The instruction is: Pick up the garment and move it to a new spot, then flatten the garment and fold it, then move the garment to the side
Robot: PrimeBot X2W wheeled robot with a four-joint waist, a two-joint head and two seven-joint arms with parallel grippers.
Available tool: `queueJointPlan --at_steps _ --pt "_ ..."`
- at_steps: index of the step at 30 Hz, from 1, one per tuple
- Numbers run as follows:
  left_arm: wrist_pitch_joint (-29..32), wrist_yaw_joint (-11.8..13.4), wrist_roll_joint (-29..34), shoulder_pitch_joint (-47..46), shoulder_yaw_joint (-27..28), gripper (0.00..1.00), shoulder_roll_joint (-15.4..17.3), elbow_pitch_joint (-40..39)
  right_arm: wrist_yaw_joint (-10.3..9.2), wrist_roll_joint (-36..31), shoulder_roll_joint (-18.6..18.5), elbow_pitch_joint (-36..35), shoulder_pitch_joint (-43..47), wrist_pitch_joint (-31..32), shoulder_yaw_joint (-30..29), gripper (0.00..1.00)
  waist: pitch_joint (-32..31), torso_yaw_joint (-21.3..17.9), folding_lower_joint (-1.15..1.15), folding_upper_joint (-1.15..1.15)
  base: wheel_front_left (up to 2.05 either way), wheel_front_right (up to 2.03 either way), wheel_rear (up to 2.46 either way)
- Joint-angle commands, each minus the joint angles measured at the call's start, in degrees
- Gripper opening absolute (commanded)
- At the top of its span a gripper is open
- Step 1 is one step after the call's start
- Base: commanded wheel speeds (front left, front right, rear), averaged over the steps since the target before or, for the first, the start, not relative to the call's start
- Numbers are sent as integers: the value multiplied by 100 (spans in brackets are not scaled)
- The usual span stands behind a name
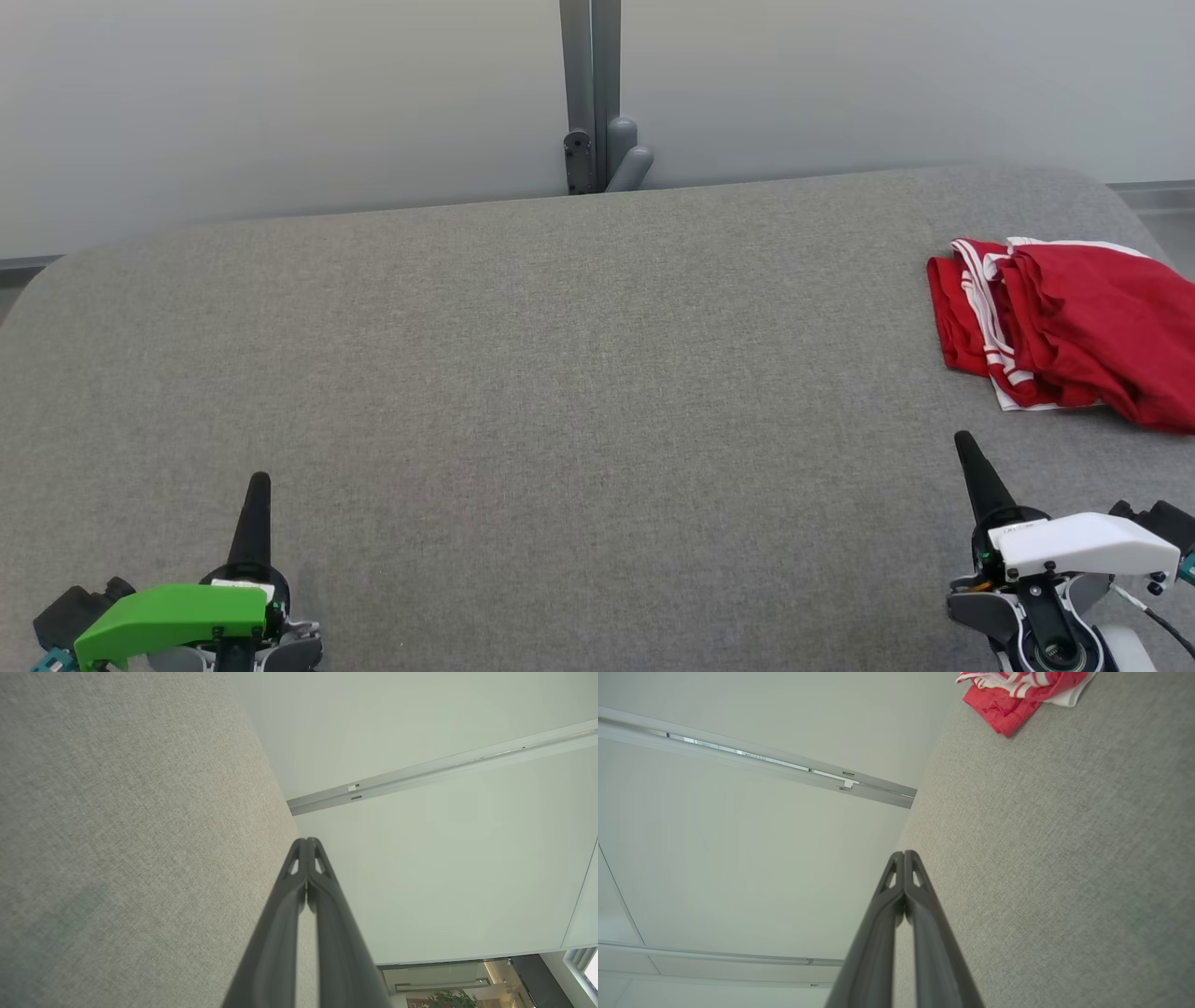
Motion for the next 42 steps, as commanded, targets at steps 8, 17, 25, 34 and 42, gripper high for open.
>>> queueJointPlan --at_steps 8,17,25,34,42 --pt "130 -48 -438 -166 51 0 47 -87 3 492 -25 -113 -104 125 -52 0 13 10 0 0 0 0 0" --pt "238 -65 -821 -214 88 0 49 -134 3 954 -24 -164 -109 232 -85 0 28 21 0 0 0 0 0" --pt "332 -87 -1179 -252 118 0 52 -175 3 1379 -24 -210 -120 334 -113 0 44 32 0 0 0 0 0" --pt "433 -107 -1510 -281 144 0 54 -198 2 1769 -23 -255 -124 419 -141 0 59 43 0 0 0 0 0" --pt "479 -108 -1643 -314 154 0 55 -214 2 1957 -23 -274 -118 460 -153 0 67 49 0 0 0 0 0"
